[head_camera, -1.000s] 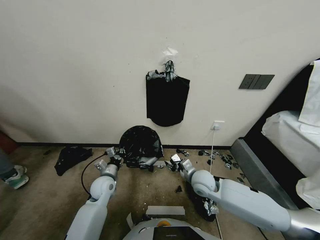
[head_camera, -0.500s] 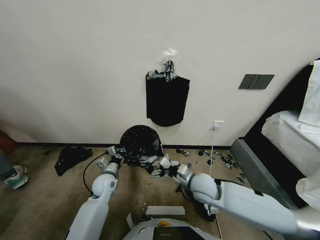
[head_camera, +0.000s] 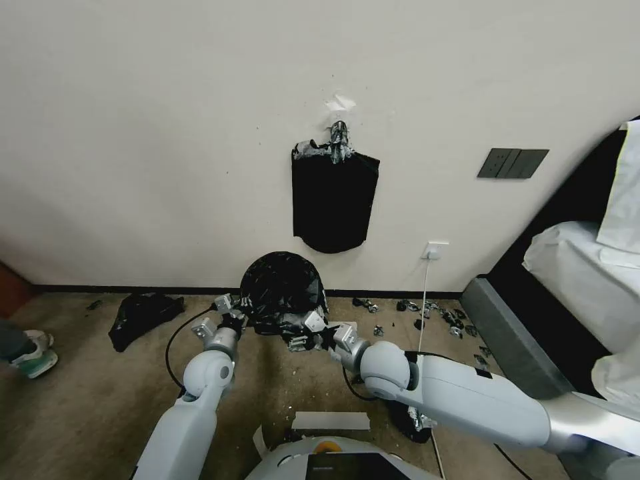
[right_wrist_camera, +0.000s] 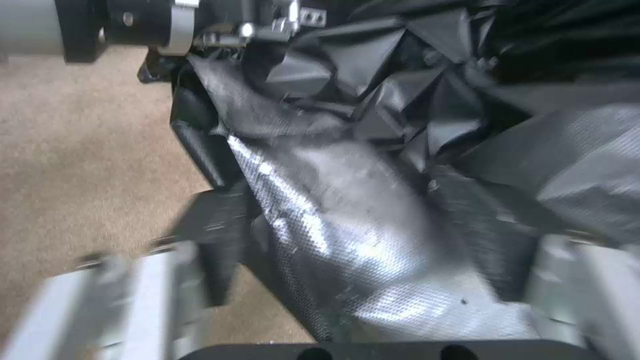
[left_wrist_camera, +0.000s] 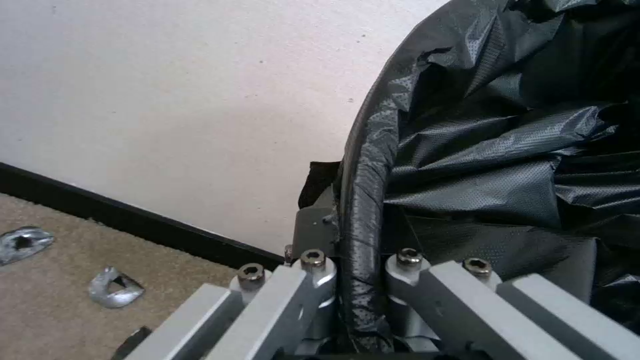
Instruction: Place a trash bag onto the trash bin.
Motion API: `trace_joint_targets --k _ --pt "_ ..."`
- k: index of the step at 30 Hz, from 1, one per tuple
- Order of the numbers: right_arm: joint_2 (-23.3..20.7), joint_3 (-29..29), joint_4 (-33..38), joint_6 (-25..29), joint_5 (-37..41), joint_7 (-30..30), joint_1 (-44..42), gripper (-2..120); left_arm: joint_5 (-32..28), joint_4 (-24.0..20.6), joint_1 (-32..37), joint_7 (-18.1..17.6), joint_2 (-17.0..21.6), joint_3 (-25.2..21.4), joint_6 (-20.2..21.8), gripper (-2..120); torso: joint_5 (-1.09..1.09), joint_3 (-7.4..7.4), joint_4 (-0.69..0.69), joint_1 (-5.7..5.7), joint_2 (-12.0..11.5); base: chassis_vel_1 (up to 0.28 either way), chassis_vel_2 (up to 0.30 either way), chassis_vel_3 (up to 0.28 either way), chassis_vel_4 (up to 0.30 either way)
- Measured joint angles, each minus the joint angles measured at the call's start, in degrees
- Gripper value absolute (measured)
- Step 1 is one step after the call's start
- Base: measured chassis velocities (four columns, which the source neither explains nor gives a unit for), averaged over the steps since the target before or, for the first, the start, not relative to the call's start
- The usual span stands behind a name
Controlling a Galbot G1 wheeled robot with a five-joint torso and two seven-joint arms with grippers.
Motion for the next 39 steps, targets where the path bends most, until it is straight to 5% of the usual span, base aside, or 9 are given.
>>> trace_joint_targets --k 15,29,39 --pt "-2.26 0.53 -0.03 2.87 -2.90 -0.07 -2.14 8 0.16 -1.06 -0.15 0.06 -1.32 0.88 0.26 1 0.00 0.00 0.01 0.00 0.00 0.000 0.000 0.000 0.000" --pt "-4.62 0.01 -0.31 8.78 -6.51 -9.59 -5.48 0 -0.31 -0.66 -0.59 -0.23 -1.64 1.30 0.27 1 -0.01 0.00 0.00 0.00 0.00 0.000 0.000 0.000 0.000" --pt "-2.81 -1.69 -10.74 11.85 -13.31 -11.86 -5.47 4 -6.22 -5.42 0.55 -1.69 -0.85 0.77 4.09 1 0.01 0.00 0.01 0.00 0.00 0.000 0.000 0.000 0.000"
